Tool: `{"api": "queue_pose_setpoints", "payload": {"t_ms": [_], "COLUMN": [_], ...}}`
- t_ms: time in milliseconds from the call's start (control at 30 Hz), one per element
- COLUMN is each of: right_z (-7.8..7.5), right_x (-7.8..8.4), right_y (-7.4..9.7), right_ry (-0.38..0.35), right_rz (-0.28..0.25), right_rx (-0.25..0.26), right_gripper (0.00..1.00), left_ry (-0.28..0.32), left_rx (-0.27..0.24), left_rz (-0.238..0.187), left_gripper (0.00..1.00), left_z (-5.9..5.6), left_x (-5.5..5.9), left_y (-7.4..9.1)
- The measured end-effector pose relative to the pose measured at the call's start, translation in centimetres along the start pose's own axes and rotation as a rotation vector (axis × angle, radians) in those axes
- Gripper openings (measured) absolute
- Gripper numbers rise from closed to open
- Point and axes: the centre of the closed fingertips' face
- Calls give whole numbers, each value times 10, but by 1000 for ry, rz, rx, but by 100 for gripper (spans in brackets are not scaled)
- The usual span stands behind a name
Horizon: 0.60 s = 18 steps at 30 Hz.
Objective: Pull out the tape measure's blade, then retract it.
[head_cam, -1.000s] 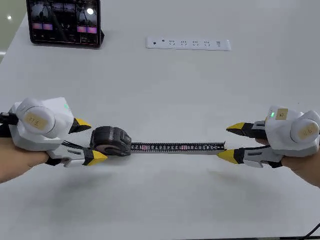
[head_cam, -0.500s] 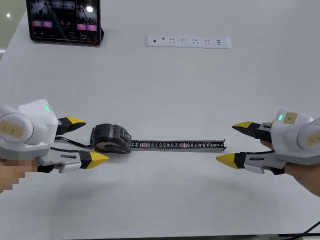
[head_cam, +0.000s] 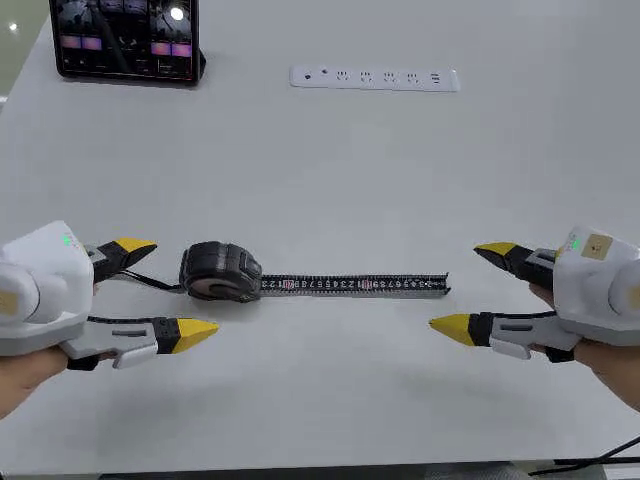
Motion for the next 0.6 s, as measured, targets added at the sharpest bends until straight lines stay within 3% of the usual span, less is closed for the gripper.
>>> {"api": "queue_pose_setpoints", "payload": {"t_ms": [300,600], "right_z": [9,14], "right_x": [-3,1], "right_y": [5,11], "right_ry": [4,-12], "right_rz": [-23,-46], "right_rx": [25,55], "right_gripper": [76,81], "left_ry": [18,37], "left_rx": [-54,-61], "left_rz": [-49,-58], "left_gripper": [78,84], "left_z": [-2,-13], "left_x": [7,20], "left_y": [13,20]}}
Point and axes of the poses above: the centre of the closed fingertips' face, and the gripper's own axes: y roughly backward along the fingers, z roughly to its left, x roughly out of its underside, and after that the axes turned 6 degrees about y, right-handed
